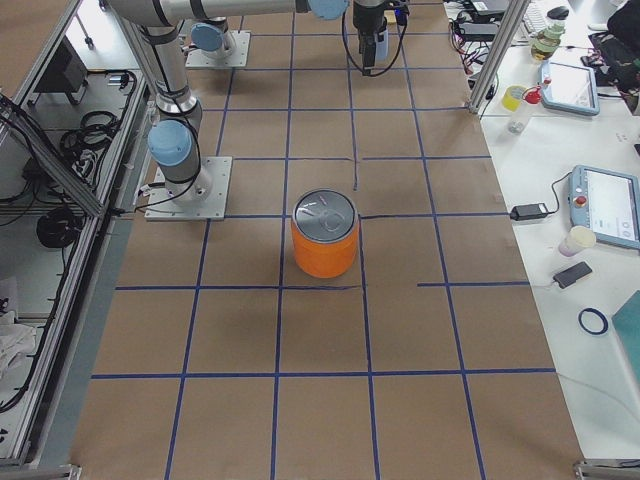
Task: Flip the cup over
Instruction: 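Rotate the cup upright with the left gripper and lower it onto the table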
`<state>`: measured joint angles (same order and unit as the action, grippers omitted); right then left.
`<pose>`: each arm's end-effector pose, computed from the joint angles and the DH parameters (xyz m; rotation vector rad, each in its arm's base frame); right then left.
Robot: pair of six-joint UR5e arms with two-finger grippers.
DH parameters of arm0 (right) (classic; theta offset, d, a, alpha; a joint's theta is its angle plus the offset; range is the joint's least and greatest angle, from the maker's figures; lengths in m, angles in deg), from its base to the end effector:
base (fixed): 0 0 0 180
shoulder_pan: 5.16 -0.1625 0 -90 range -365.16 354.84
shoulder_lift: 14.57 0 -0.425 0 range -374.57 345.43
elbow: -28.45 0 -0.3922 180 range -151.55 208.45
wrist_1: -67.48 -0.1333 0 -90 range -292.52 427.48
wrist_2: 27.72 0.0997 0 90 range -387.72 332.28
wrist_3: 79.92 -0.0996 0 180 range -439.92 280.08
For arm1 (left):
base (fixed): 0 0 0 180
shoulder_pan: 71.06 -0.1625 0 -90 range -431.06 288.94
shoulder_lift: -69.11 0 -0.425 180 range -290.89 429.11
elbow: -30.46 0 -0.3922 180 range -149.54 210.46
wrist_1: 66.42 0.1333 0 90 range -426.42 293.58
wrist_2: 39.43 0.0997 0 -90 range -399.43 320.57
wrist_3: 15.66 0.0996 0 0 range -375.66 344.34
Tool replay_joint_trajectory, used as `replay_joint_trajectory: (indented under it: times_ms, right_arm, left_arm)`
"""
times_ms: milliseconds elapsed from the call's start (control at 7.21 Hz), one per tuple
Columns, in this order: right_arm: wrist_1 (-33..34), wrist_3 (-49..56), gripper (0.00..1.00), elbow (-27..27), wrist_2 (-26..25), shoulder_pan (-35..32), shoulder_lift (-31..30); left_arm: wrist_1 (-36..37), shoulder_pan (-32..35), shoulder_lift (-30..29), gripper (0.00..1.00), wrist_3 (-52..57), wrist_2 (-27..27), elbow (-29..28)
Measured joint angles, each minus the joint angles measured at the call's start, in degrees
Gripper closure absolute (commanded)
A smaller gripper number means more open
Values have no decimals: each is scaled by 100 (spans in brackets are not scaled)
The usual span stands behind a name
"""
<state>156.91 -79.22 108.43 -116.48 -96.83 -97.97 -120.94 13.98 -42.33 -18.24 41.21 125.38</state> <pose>0.1513 -0.5407 0.5136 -0.0653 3.1179 -0.0773 -0.0953 -0.6314 0.3027 0.1761 -2.9670 0.2420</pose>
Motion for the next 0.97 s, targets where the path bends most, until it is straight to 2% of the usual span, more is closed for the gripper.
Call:
replay_joint_trajectory:
  times_ms: [277, 416, 971]
  right_arm:
    - [-1, 4, 0, 0, 2, 0, 0]
    - [-1, 2, 0, 0, 3, 0, 0]
    - [1, 8, 0, 6, 11, 0, 0]
  left_arm:
    - [-647, -171, -90, 100, 1307, 632, -446]
    - [-848, -284, -229, 100, 1993, 775, -630]
    - [-1103, -434, -615, 100, 3687, 846, -844]
